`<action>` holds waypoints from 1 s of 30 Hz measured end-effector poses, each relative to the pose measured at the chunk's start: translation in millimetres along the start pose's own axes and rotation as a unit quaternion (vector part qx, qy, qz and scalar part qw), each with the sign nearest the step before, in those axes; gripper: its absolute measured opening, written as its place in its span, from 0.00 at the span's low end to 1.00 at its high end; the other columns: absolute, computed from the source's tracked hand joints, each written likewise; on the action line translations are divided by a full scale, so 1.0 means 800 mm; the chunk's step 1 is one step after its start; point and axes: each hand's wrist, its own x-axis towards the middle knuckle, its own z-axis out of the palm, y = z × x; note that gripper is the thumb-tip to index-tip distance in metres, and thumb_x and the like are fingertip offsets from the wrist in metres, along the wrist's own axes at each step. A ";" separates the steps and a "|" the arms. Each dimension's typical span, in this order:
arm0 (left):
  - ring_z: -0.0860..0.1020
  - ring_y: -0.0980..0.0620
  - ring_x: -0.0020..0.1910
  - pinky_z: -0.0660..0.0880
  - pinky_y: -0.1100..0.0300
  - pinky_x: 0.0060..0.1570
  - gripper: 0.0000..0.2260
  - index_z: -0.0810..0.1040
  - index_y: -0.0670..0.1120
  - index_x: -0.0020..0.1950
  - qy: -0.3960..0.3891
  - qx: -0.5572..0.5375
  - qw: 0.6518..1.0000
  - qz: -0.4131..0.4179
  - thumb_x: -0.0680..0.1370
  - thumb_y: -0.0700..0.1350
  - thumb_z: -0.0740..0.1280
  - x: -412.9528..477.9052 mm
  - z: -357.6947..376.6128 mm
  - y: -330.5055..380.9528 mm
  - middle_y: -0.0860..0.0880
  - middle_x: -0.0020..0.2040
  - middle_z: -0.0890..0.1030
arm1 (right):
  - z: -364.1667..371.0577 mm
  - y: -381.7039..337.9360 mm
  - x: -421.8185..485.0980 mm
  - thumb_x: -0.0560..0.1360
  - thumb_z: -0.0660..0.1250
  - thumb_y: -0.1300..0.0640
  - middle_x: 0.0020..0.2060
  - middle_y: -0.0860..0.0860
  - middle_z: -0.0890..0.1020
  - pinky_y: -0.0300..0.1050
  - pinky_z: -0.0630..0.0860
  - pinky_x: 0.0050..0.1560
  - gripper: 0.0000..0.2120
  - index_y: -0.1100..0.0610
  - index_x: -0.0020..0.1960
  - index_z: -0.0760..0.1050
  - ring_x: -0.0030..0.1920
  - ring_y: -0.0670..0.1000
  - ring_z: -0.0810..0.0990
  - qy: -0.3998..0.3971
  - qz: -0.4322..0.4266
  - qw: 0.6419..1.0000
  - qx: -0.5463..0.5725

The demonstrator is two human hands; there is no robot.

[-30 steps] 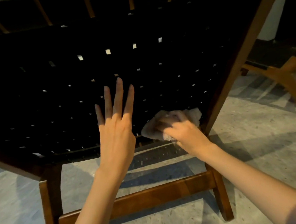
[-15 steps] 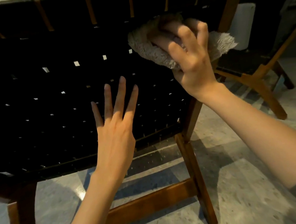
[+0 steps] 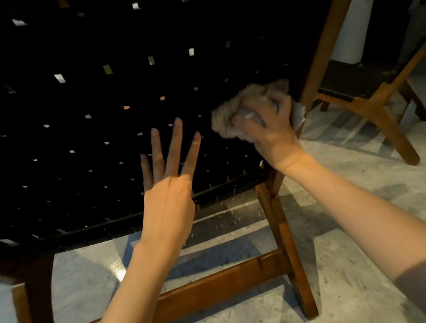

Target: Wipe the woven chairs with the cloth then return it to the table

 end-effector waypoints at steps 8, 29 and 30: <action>0.42 0.38 0.75 0.51 0.34 0.71 0.39 0.53 0.50 0.77 -0.044 -0.005 0.999 -0.001 0.72 0.29 0.65 -0.021 0.034 -0.002 0.44 0.76 0.46 | 0.065 -0.019 -0.082 0.76 0.58 0.71 0.75 0.53 0.59 0.50 0.52 0.68 0.28 0.49 0.71 0.67 0.68 0.57 0.49 -0.258 0.096 0.961 0.021; 0.77 0.39 0.60 0.79 0.50 0.49 0.34 0.66 0.42 0.72 -0.225 0.035 0.974 0.019 0.69 0.35 0.74 -0.147 0.007 -0.177 0.41 0.69 0.72 | 0.074 -0.132 -0.099 0.71 0.63 0.72 0.68 0.56 0.71 0.57 0.66 0.62 0.27 0.55 0.68 0.72 0.63 0.65 0.67 -0.277 0.182 0.940 0.086; 0.80 0.38 0.55 0.80 0.50 0.44 0.34 0.68 0.41 0.71 -0.227 0.036 0.973 0.015 0.67 0.34 0.76 -0.155 0.005 -0.186 0.40 0.66 0.75 | 0.075 -0.155 -0.091 0.71 0.64 0.71 0.67 0.55 0.72 0.57 0.68 0.61 0.26 0.55 0.67 0.73 0.62 0.65 0.69 -0.281 0.163 0.941 0.093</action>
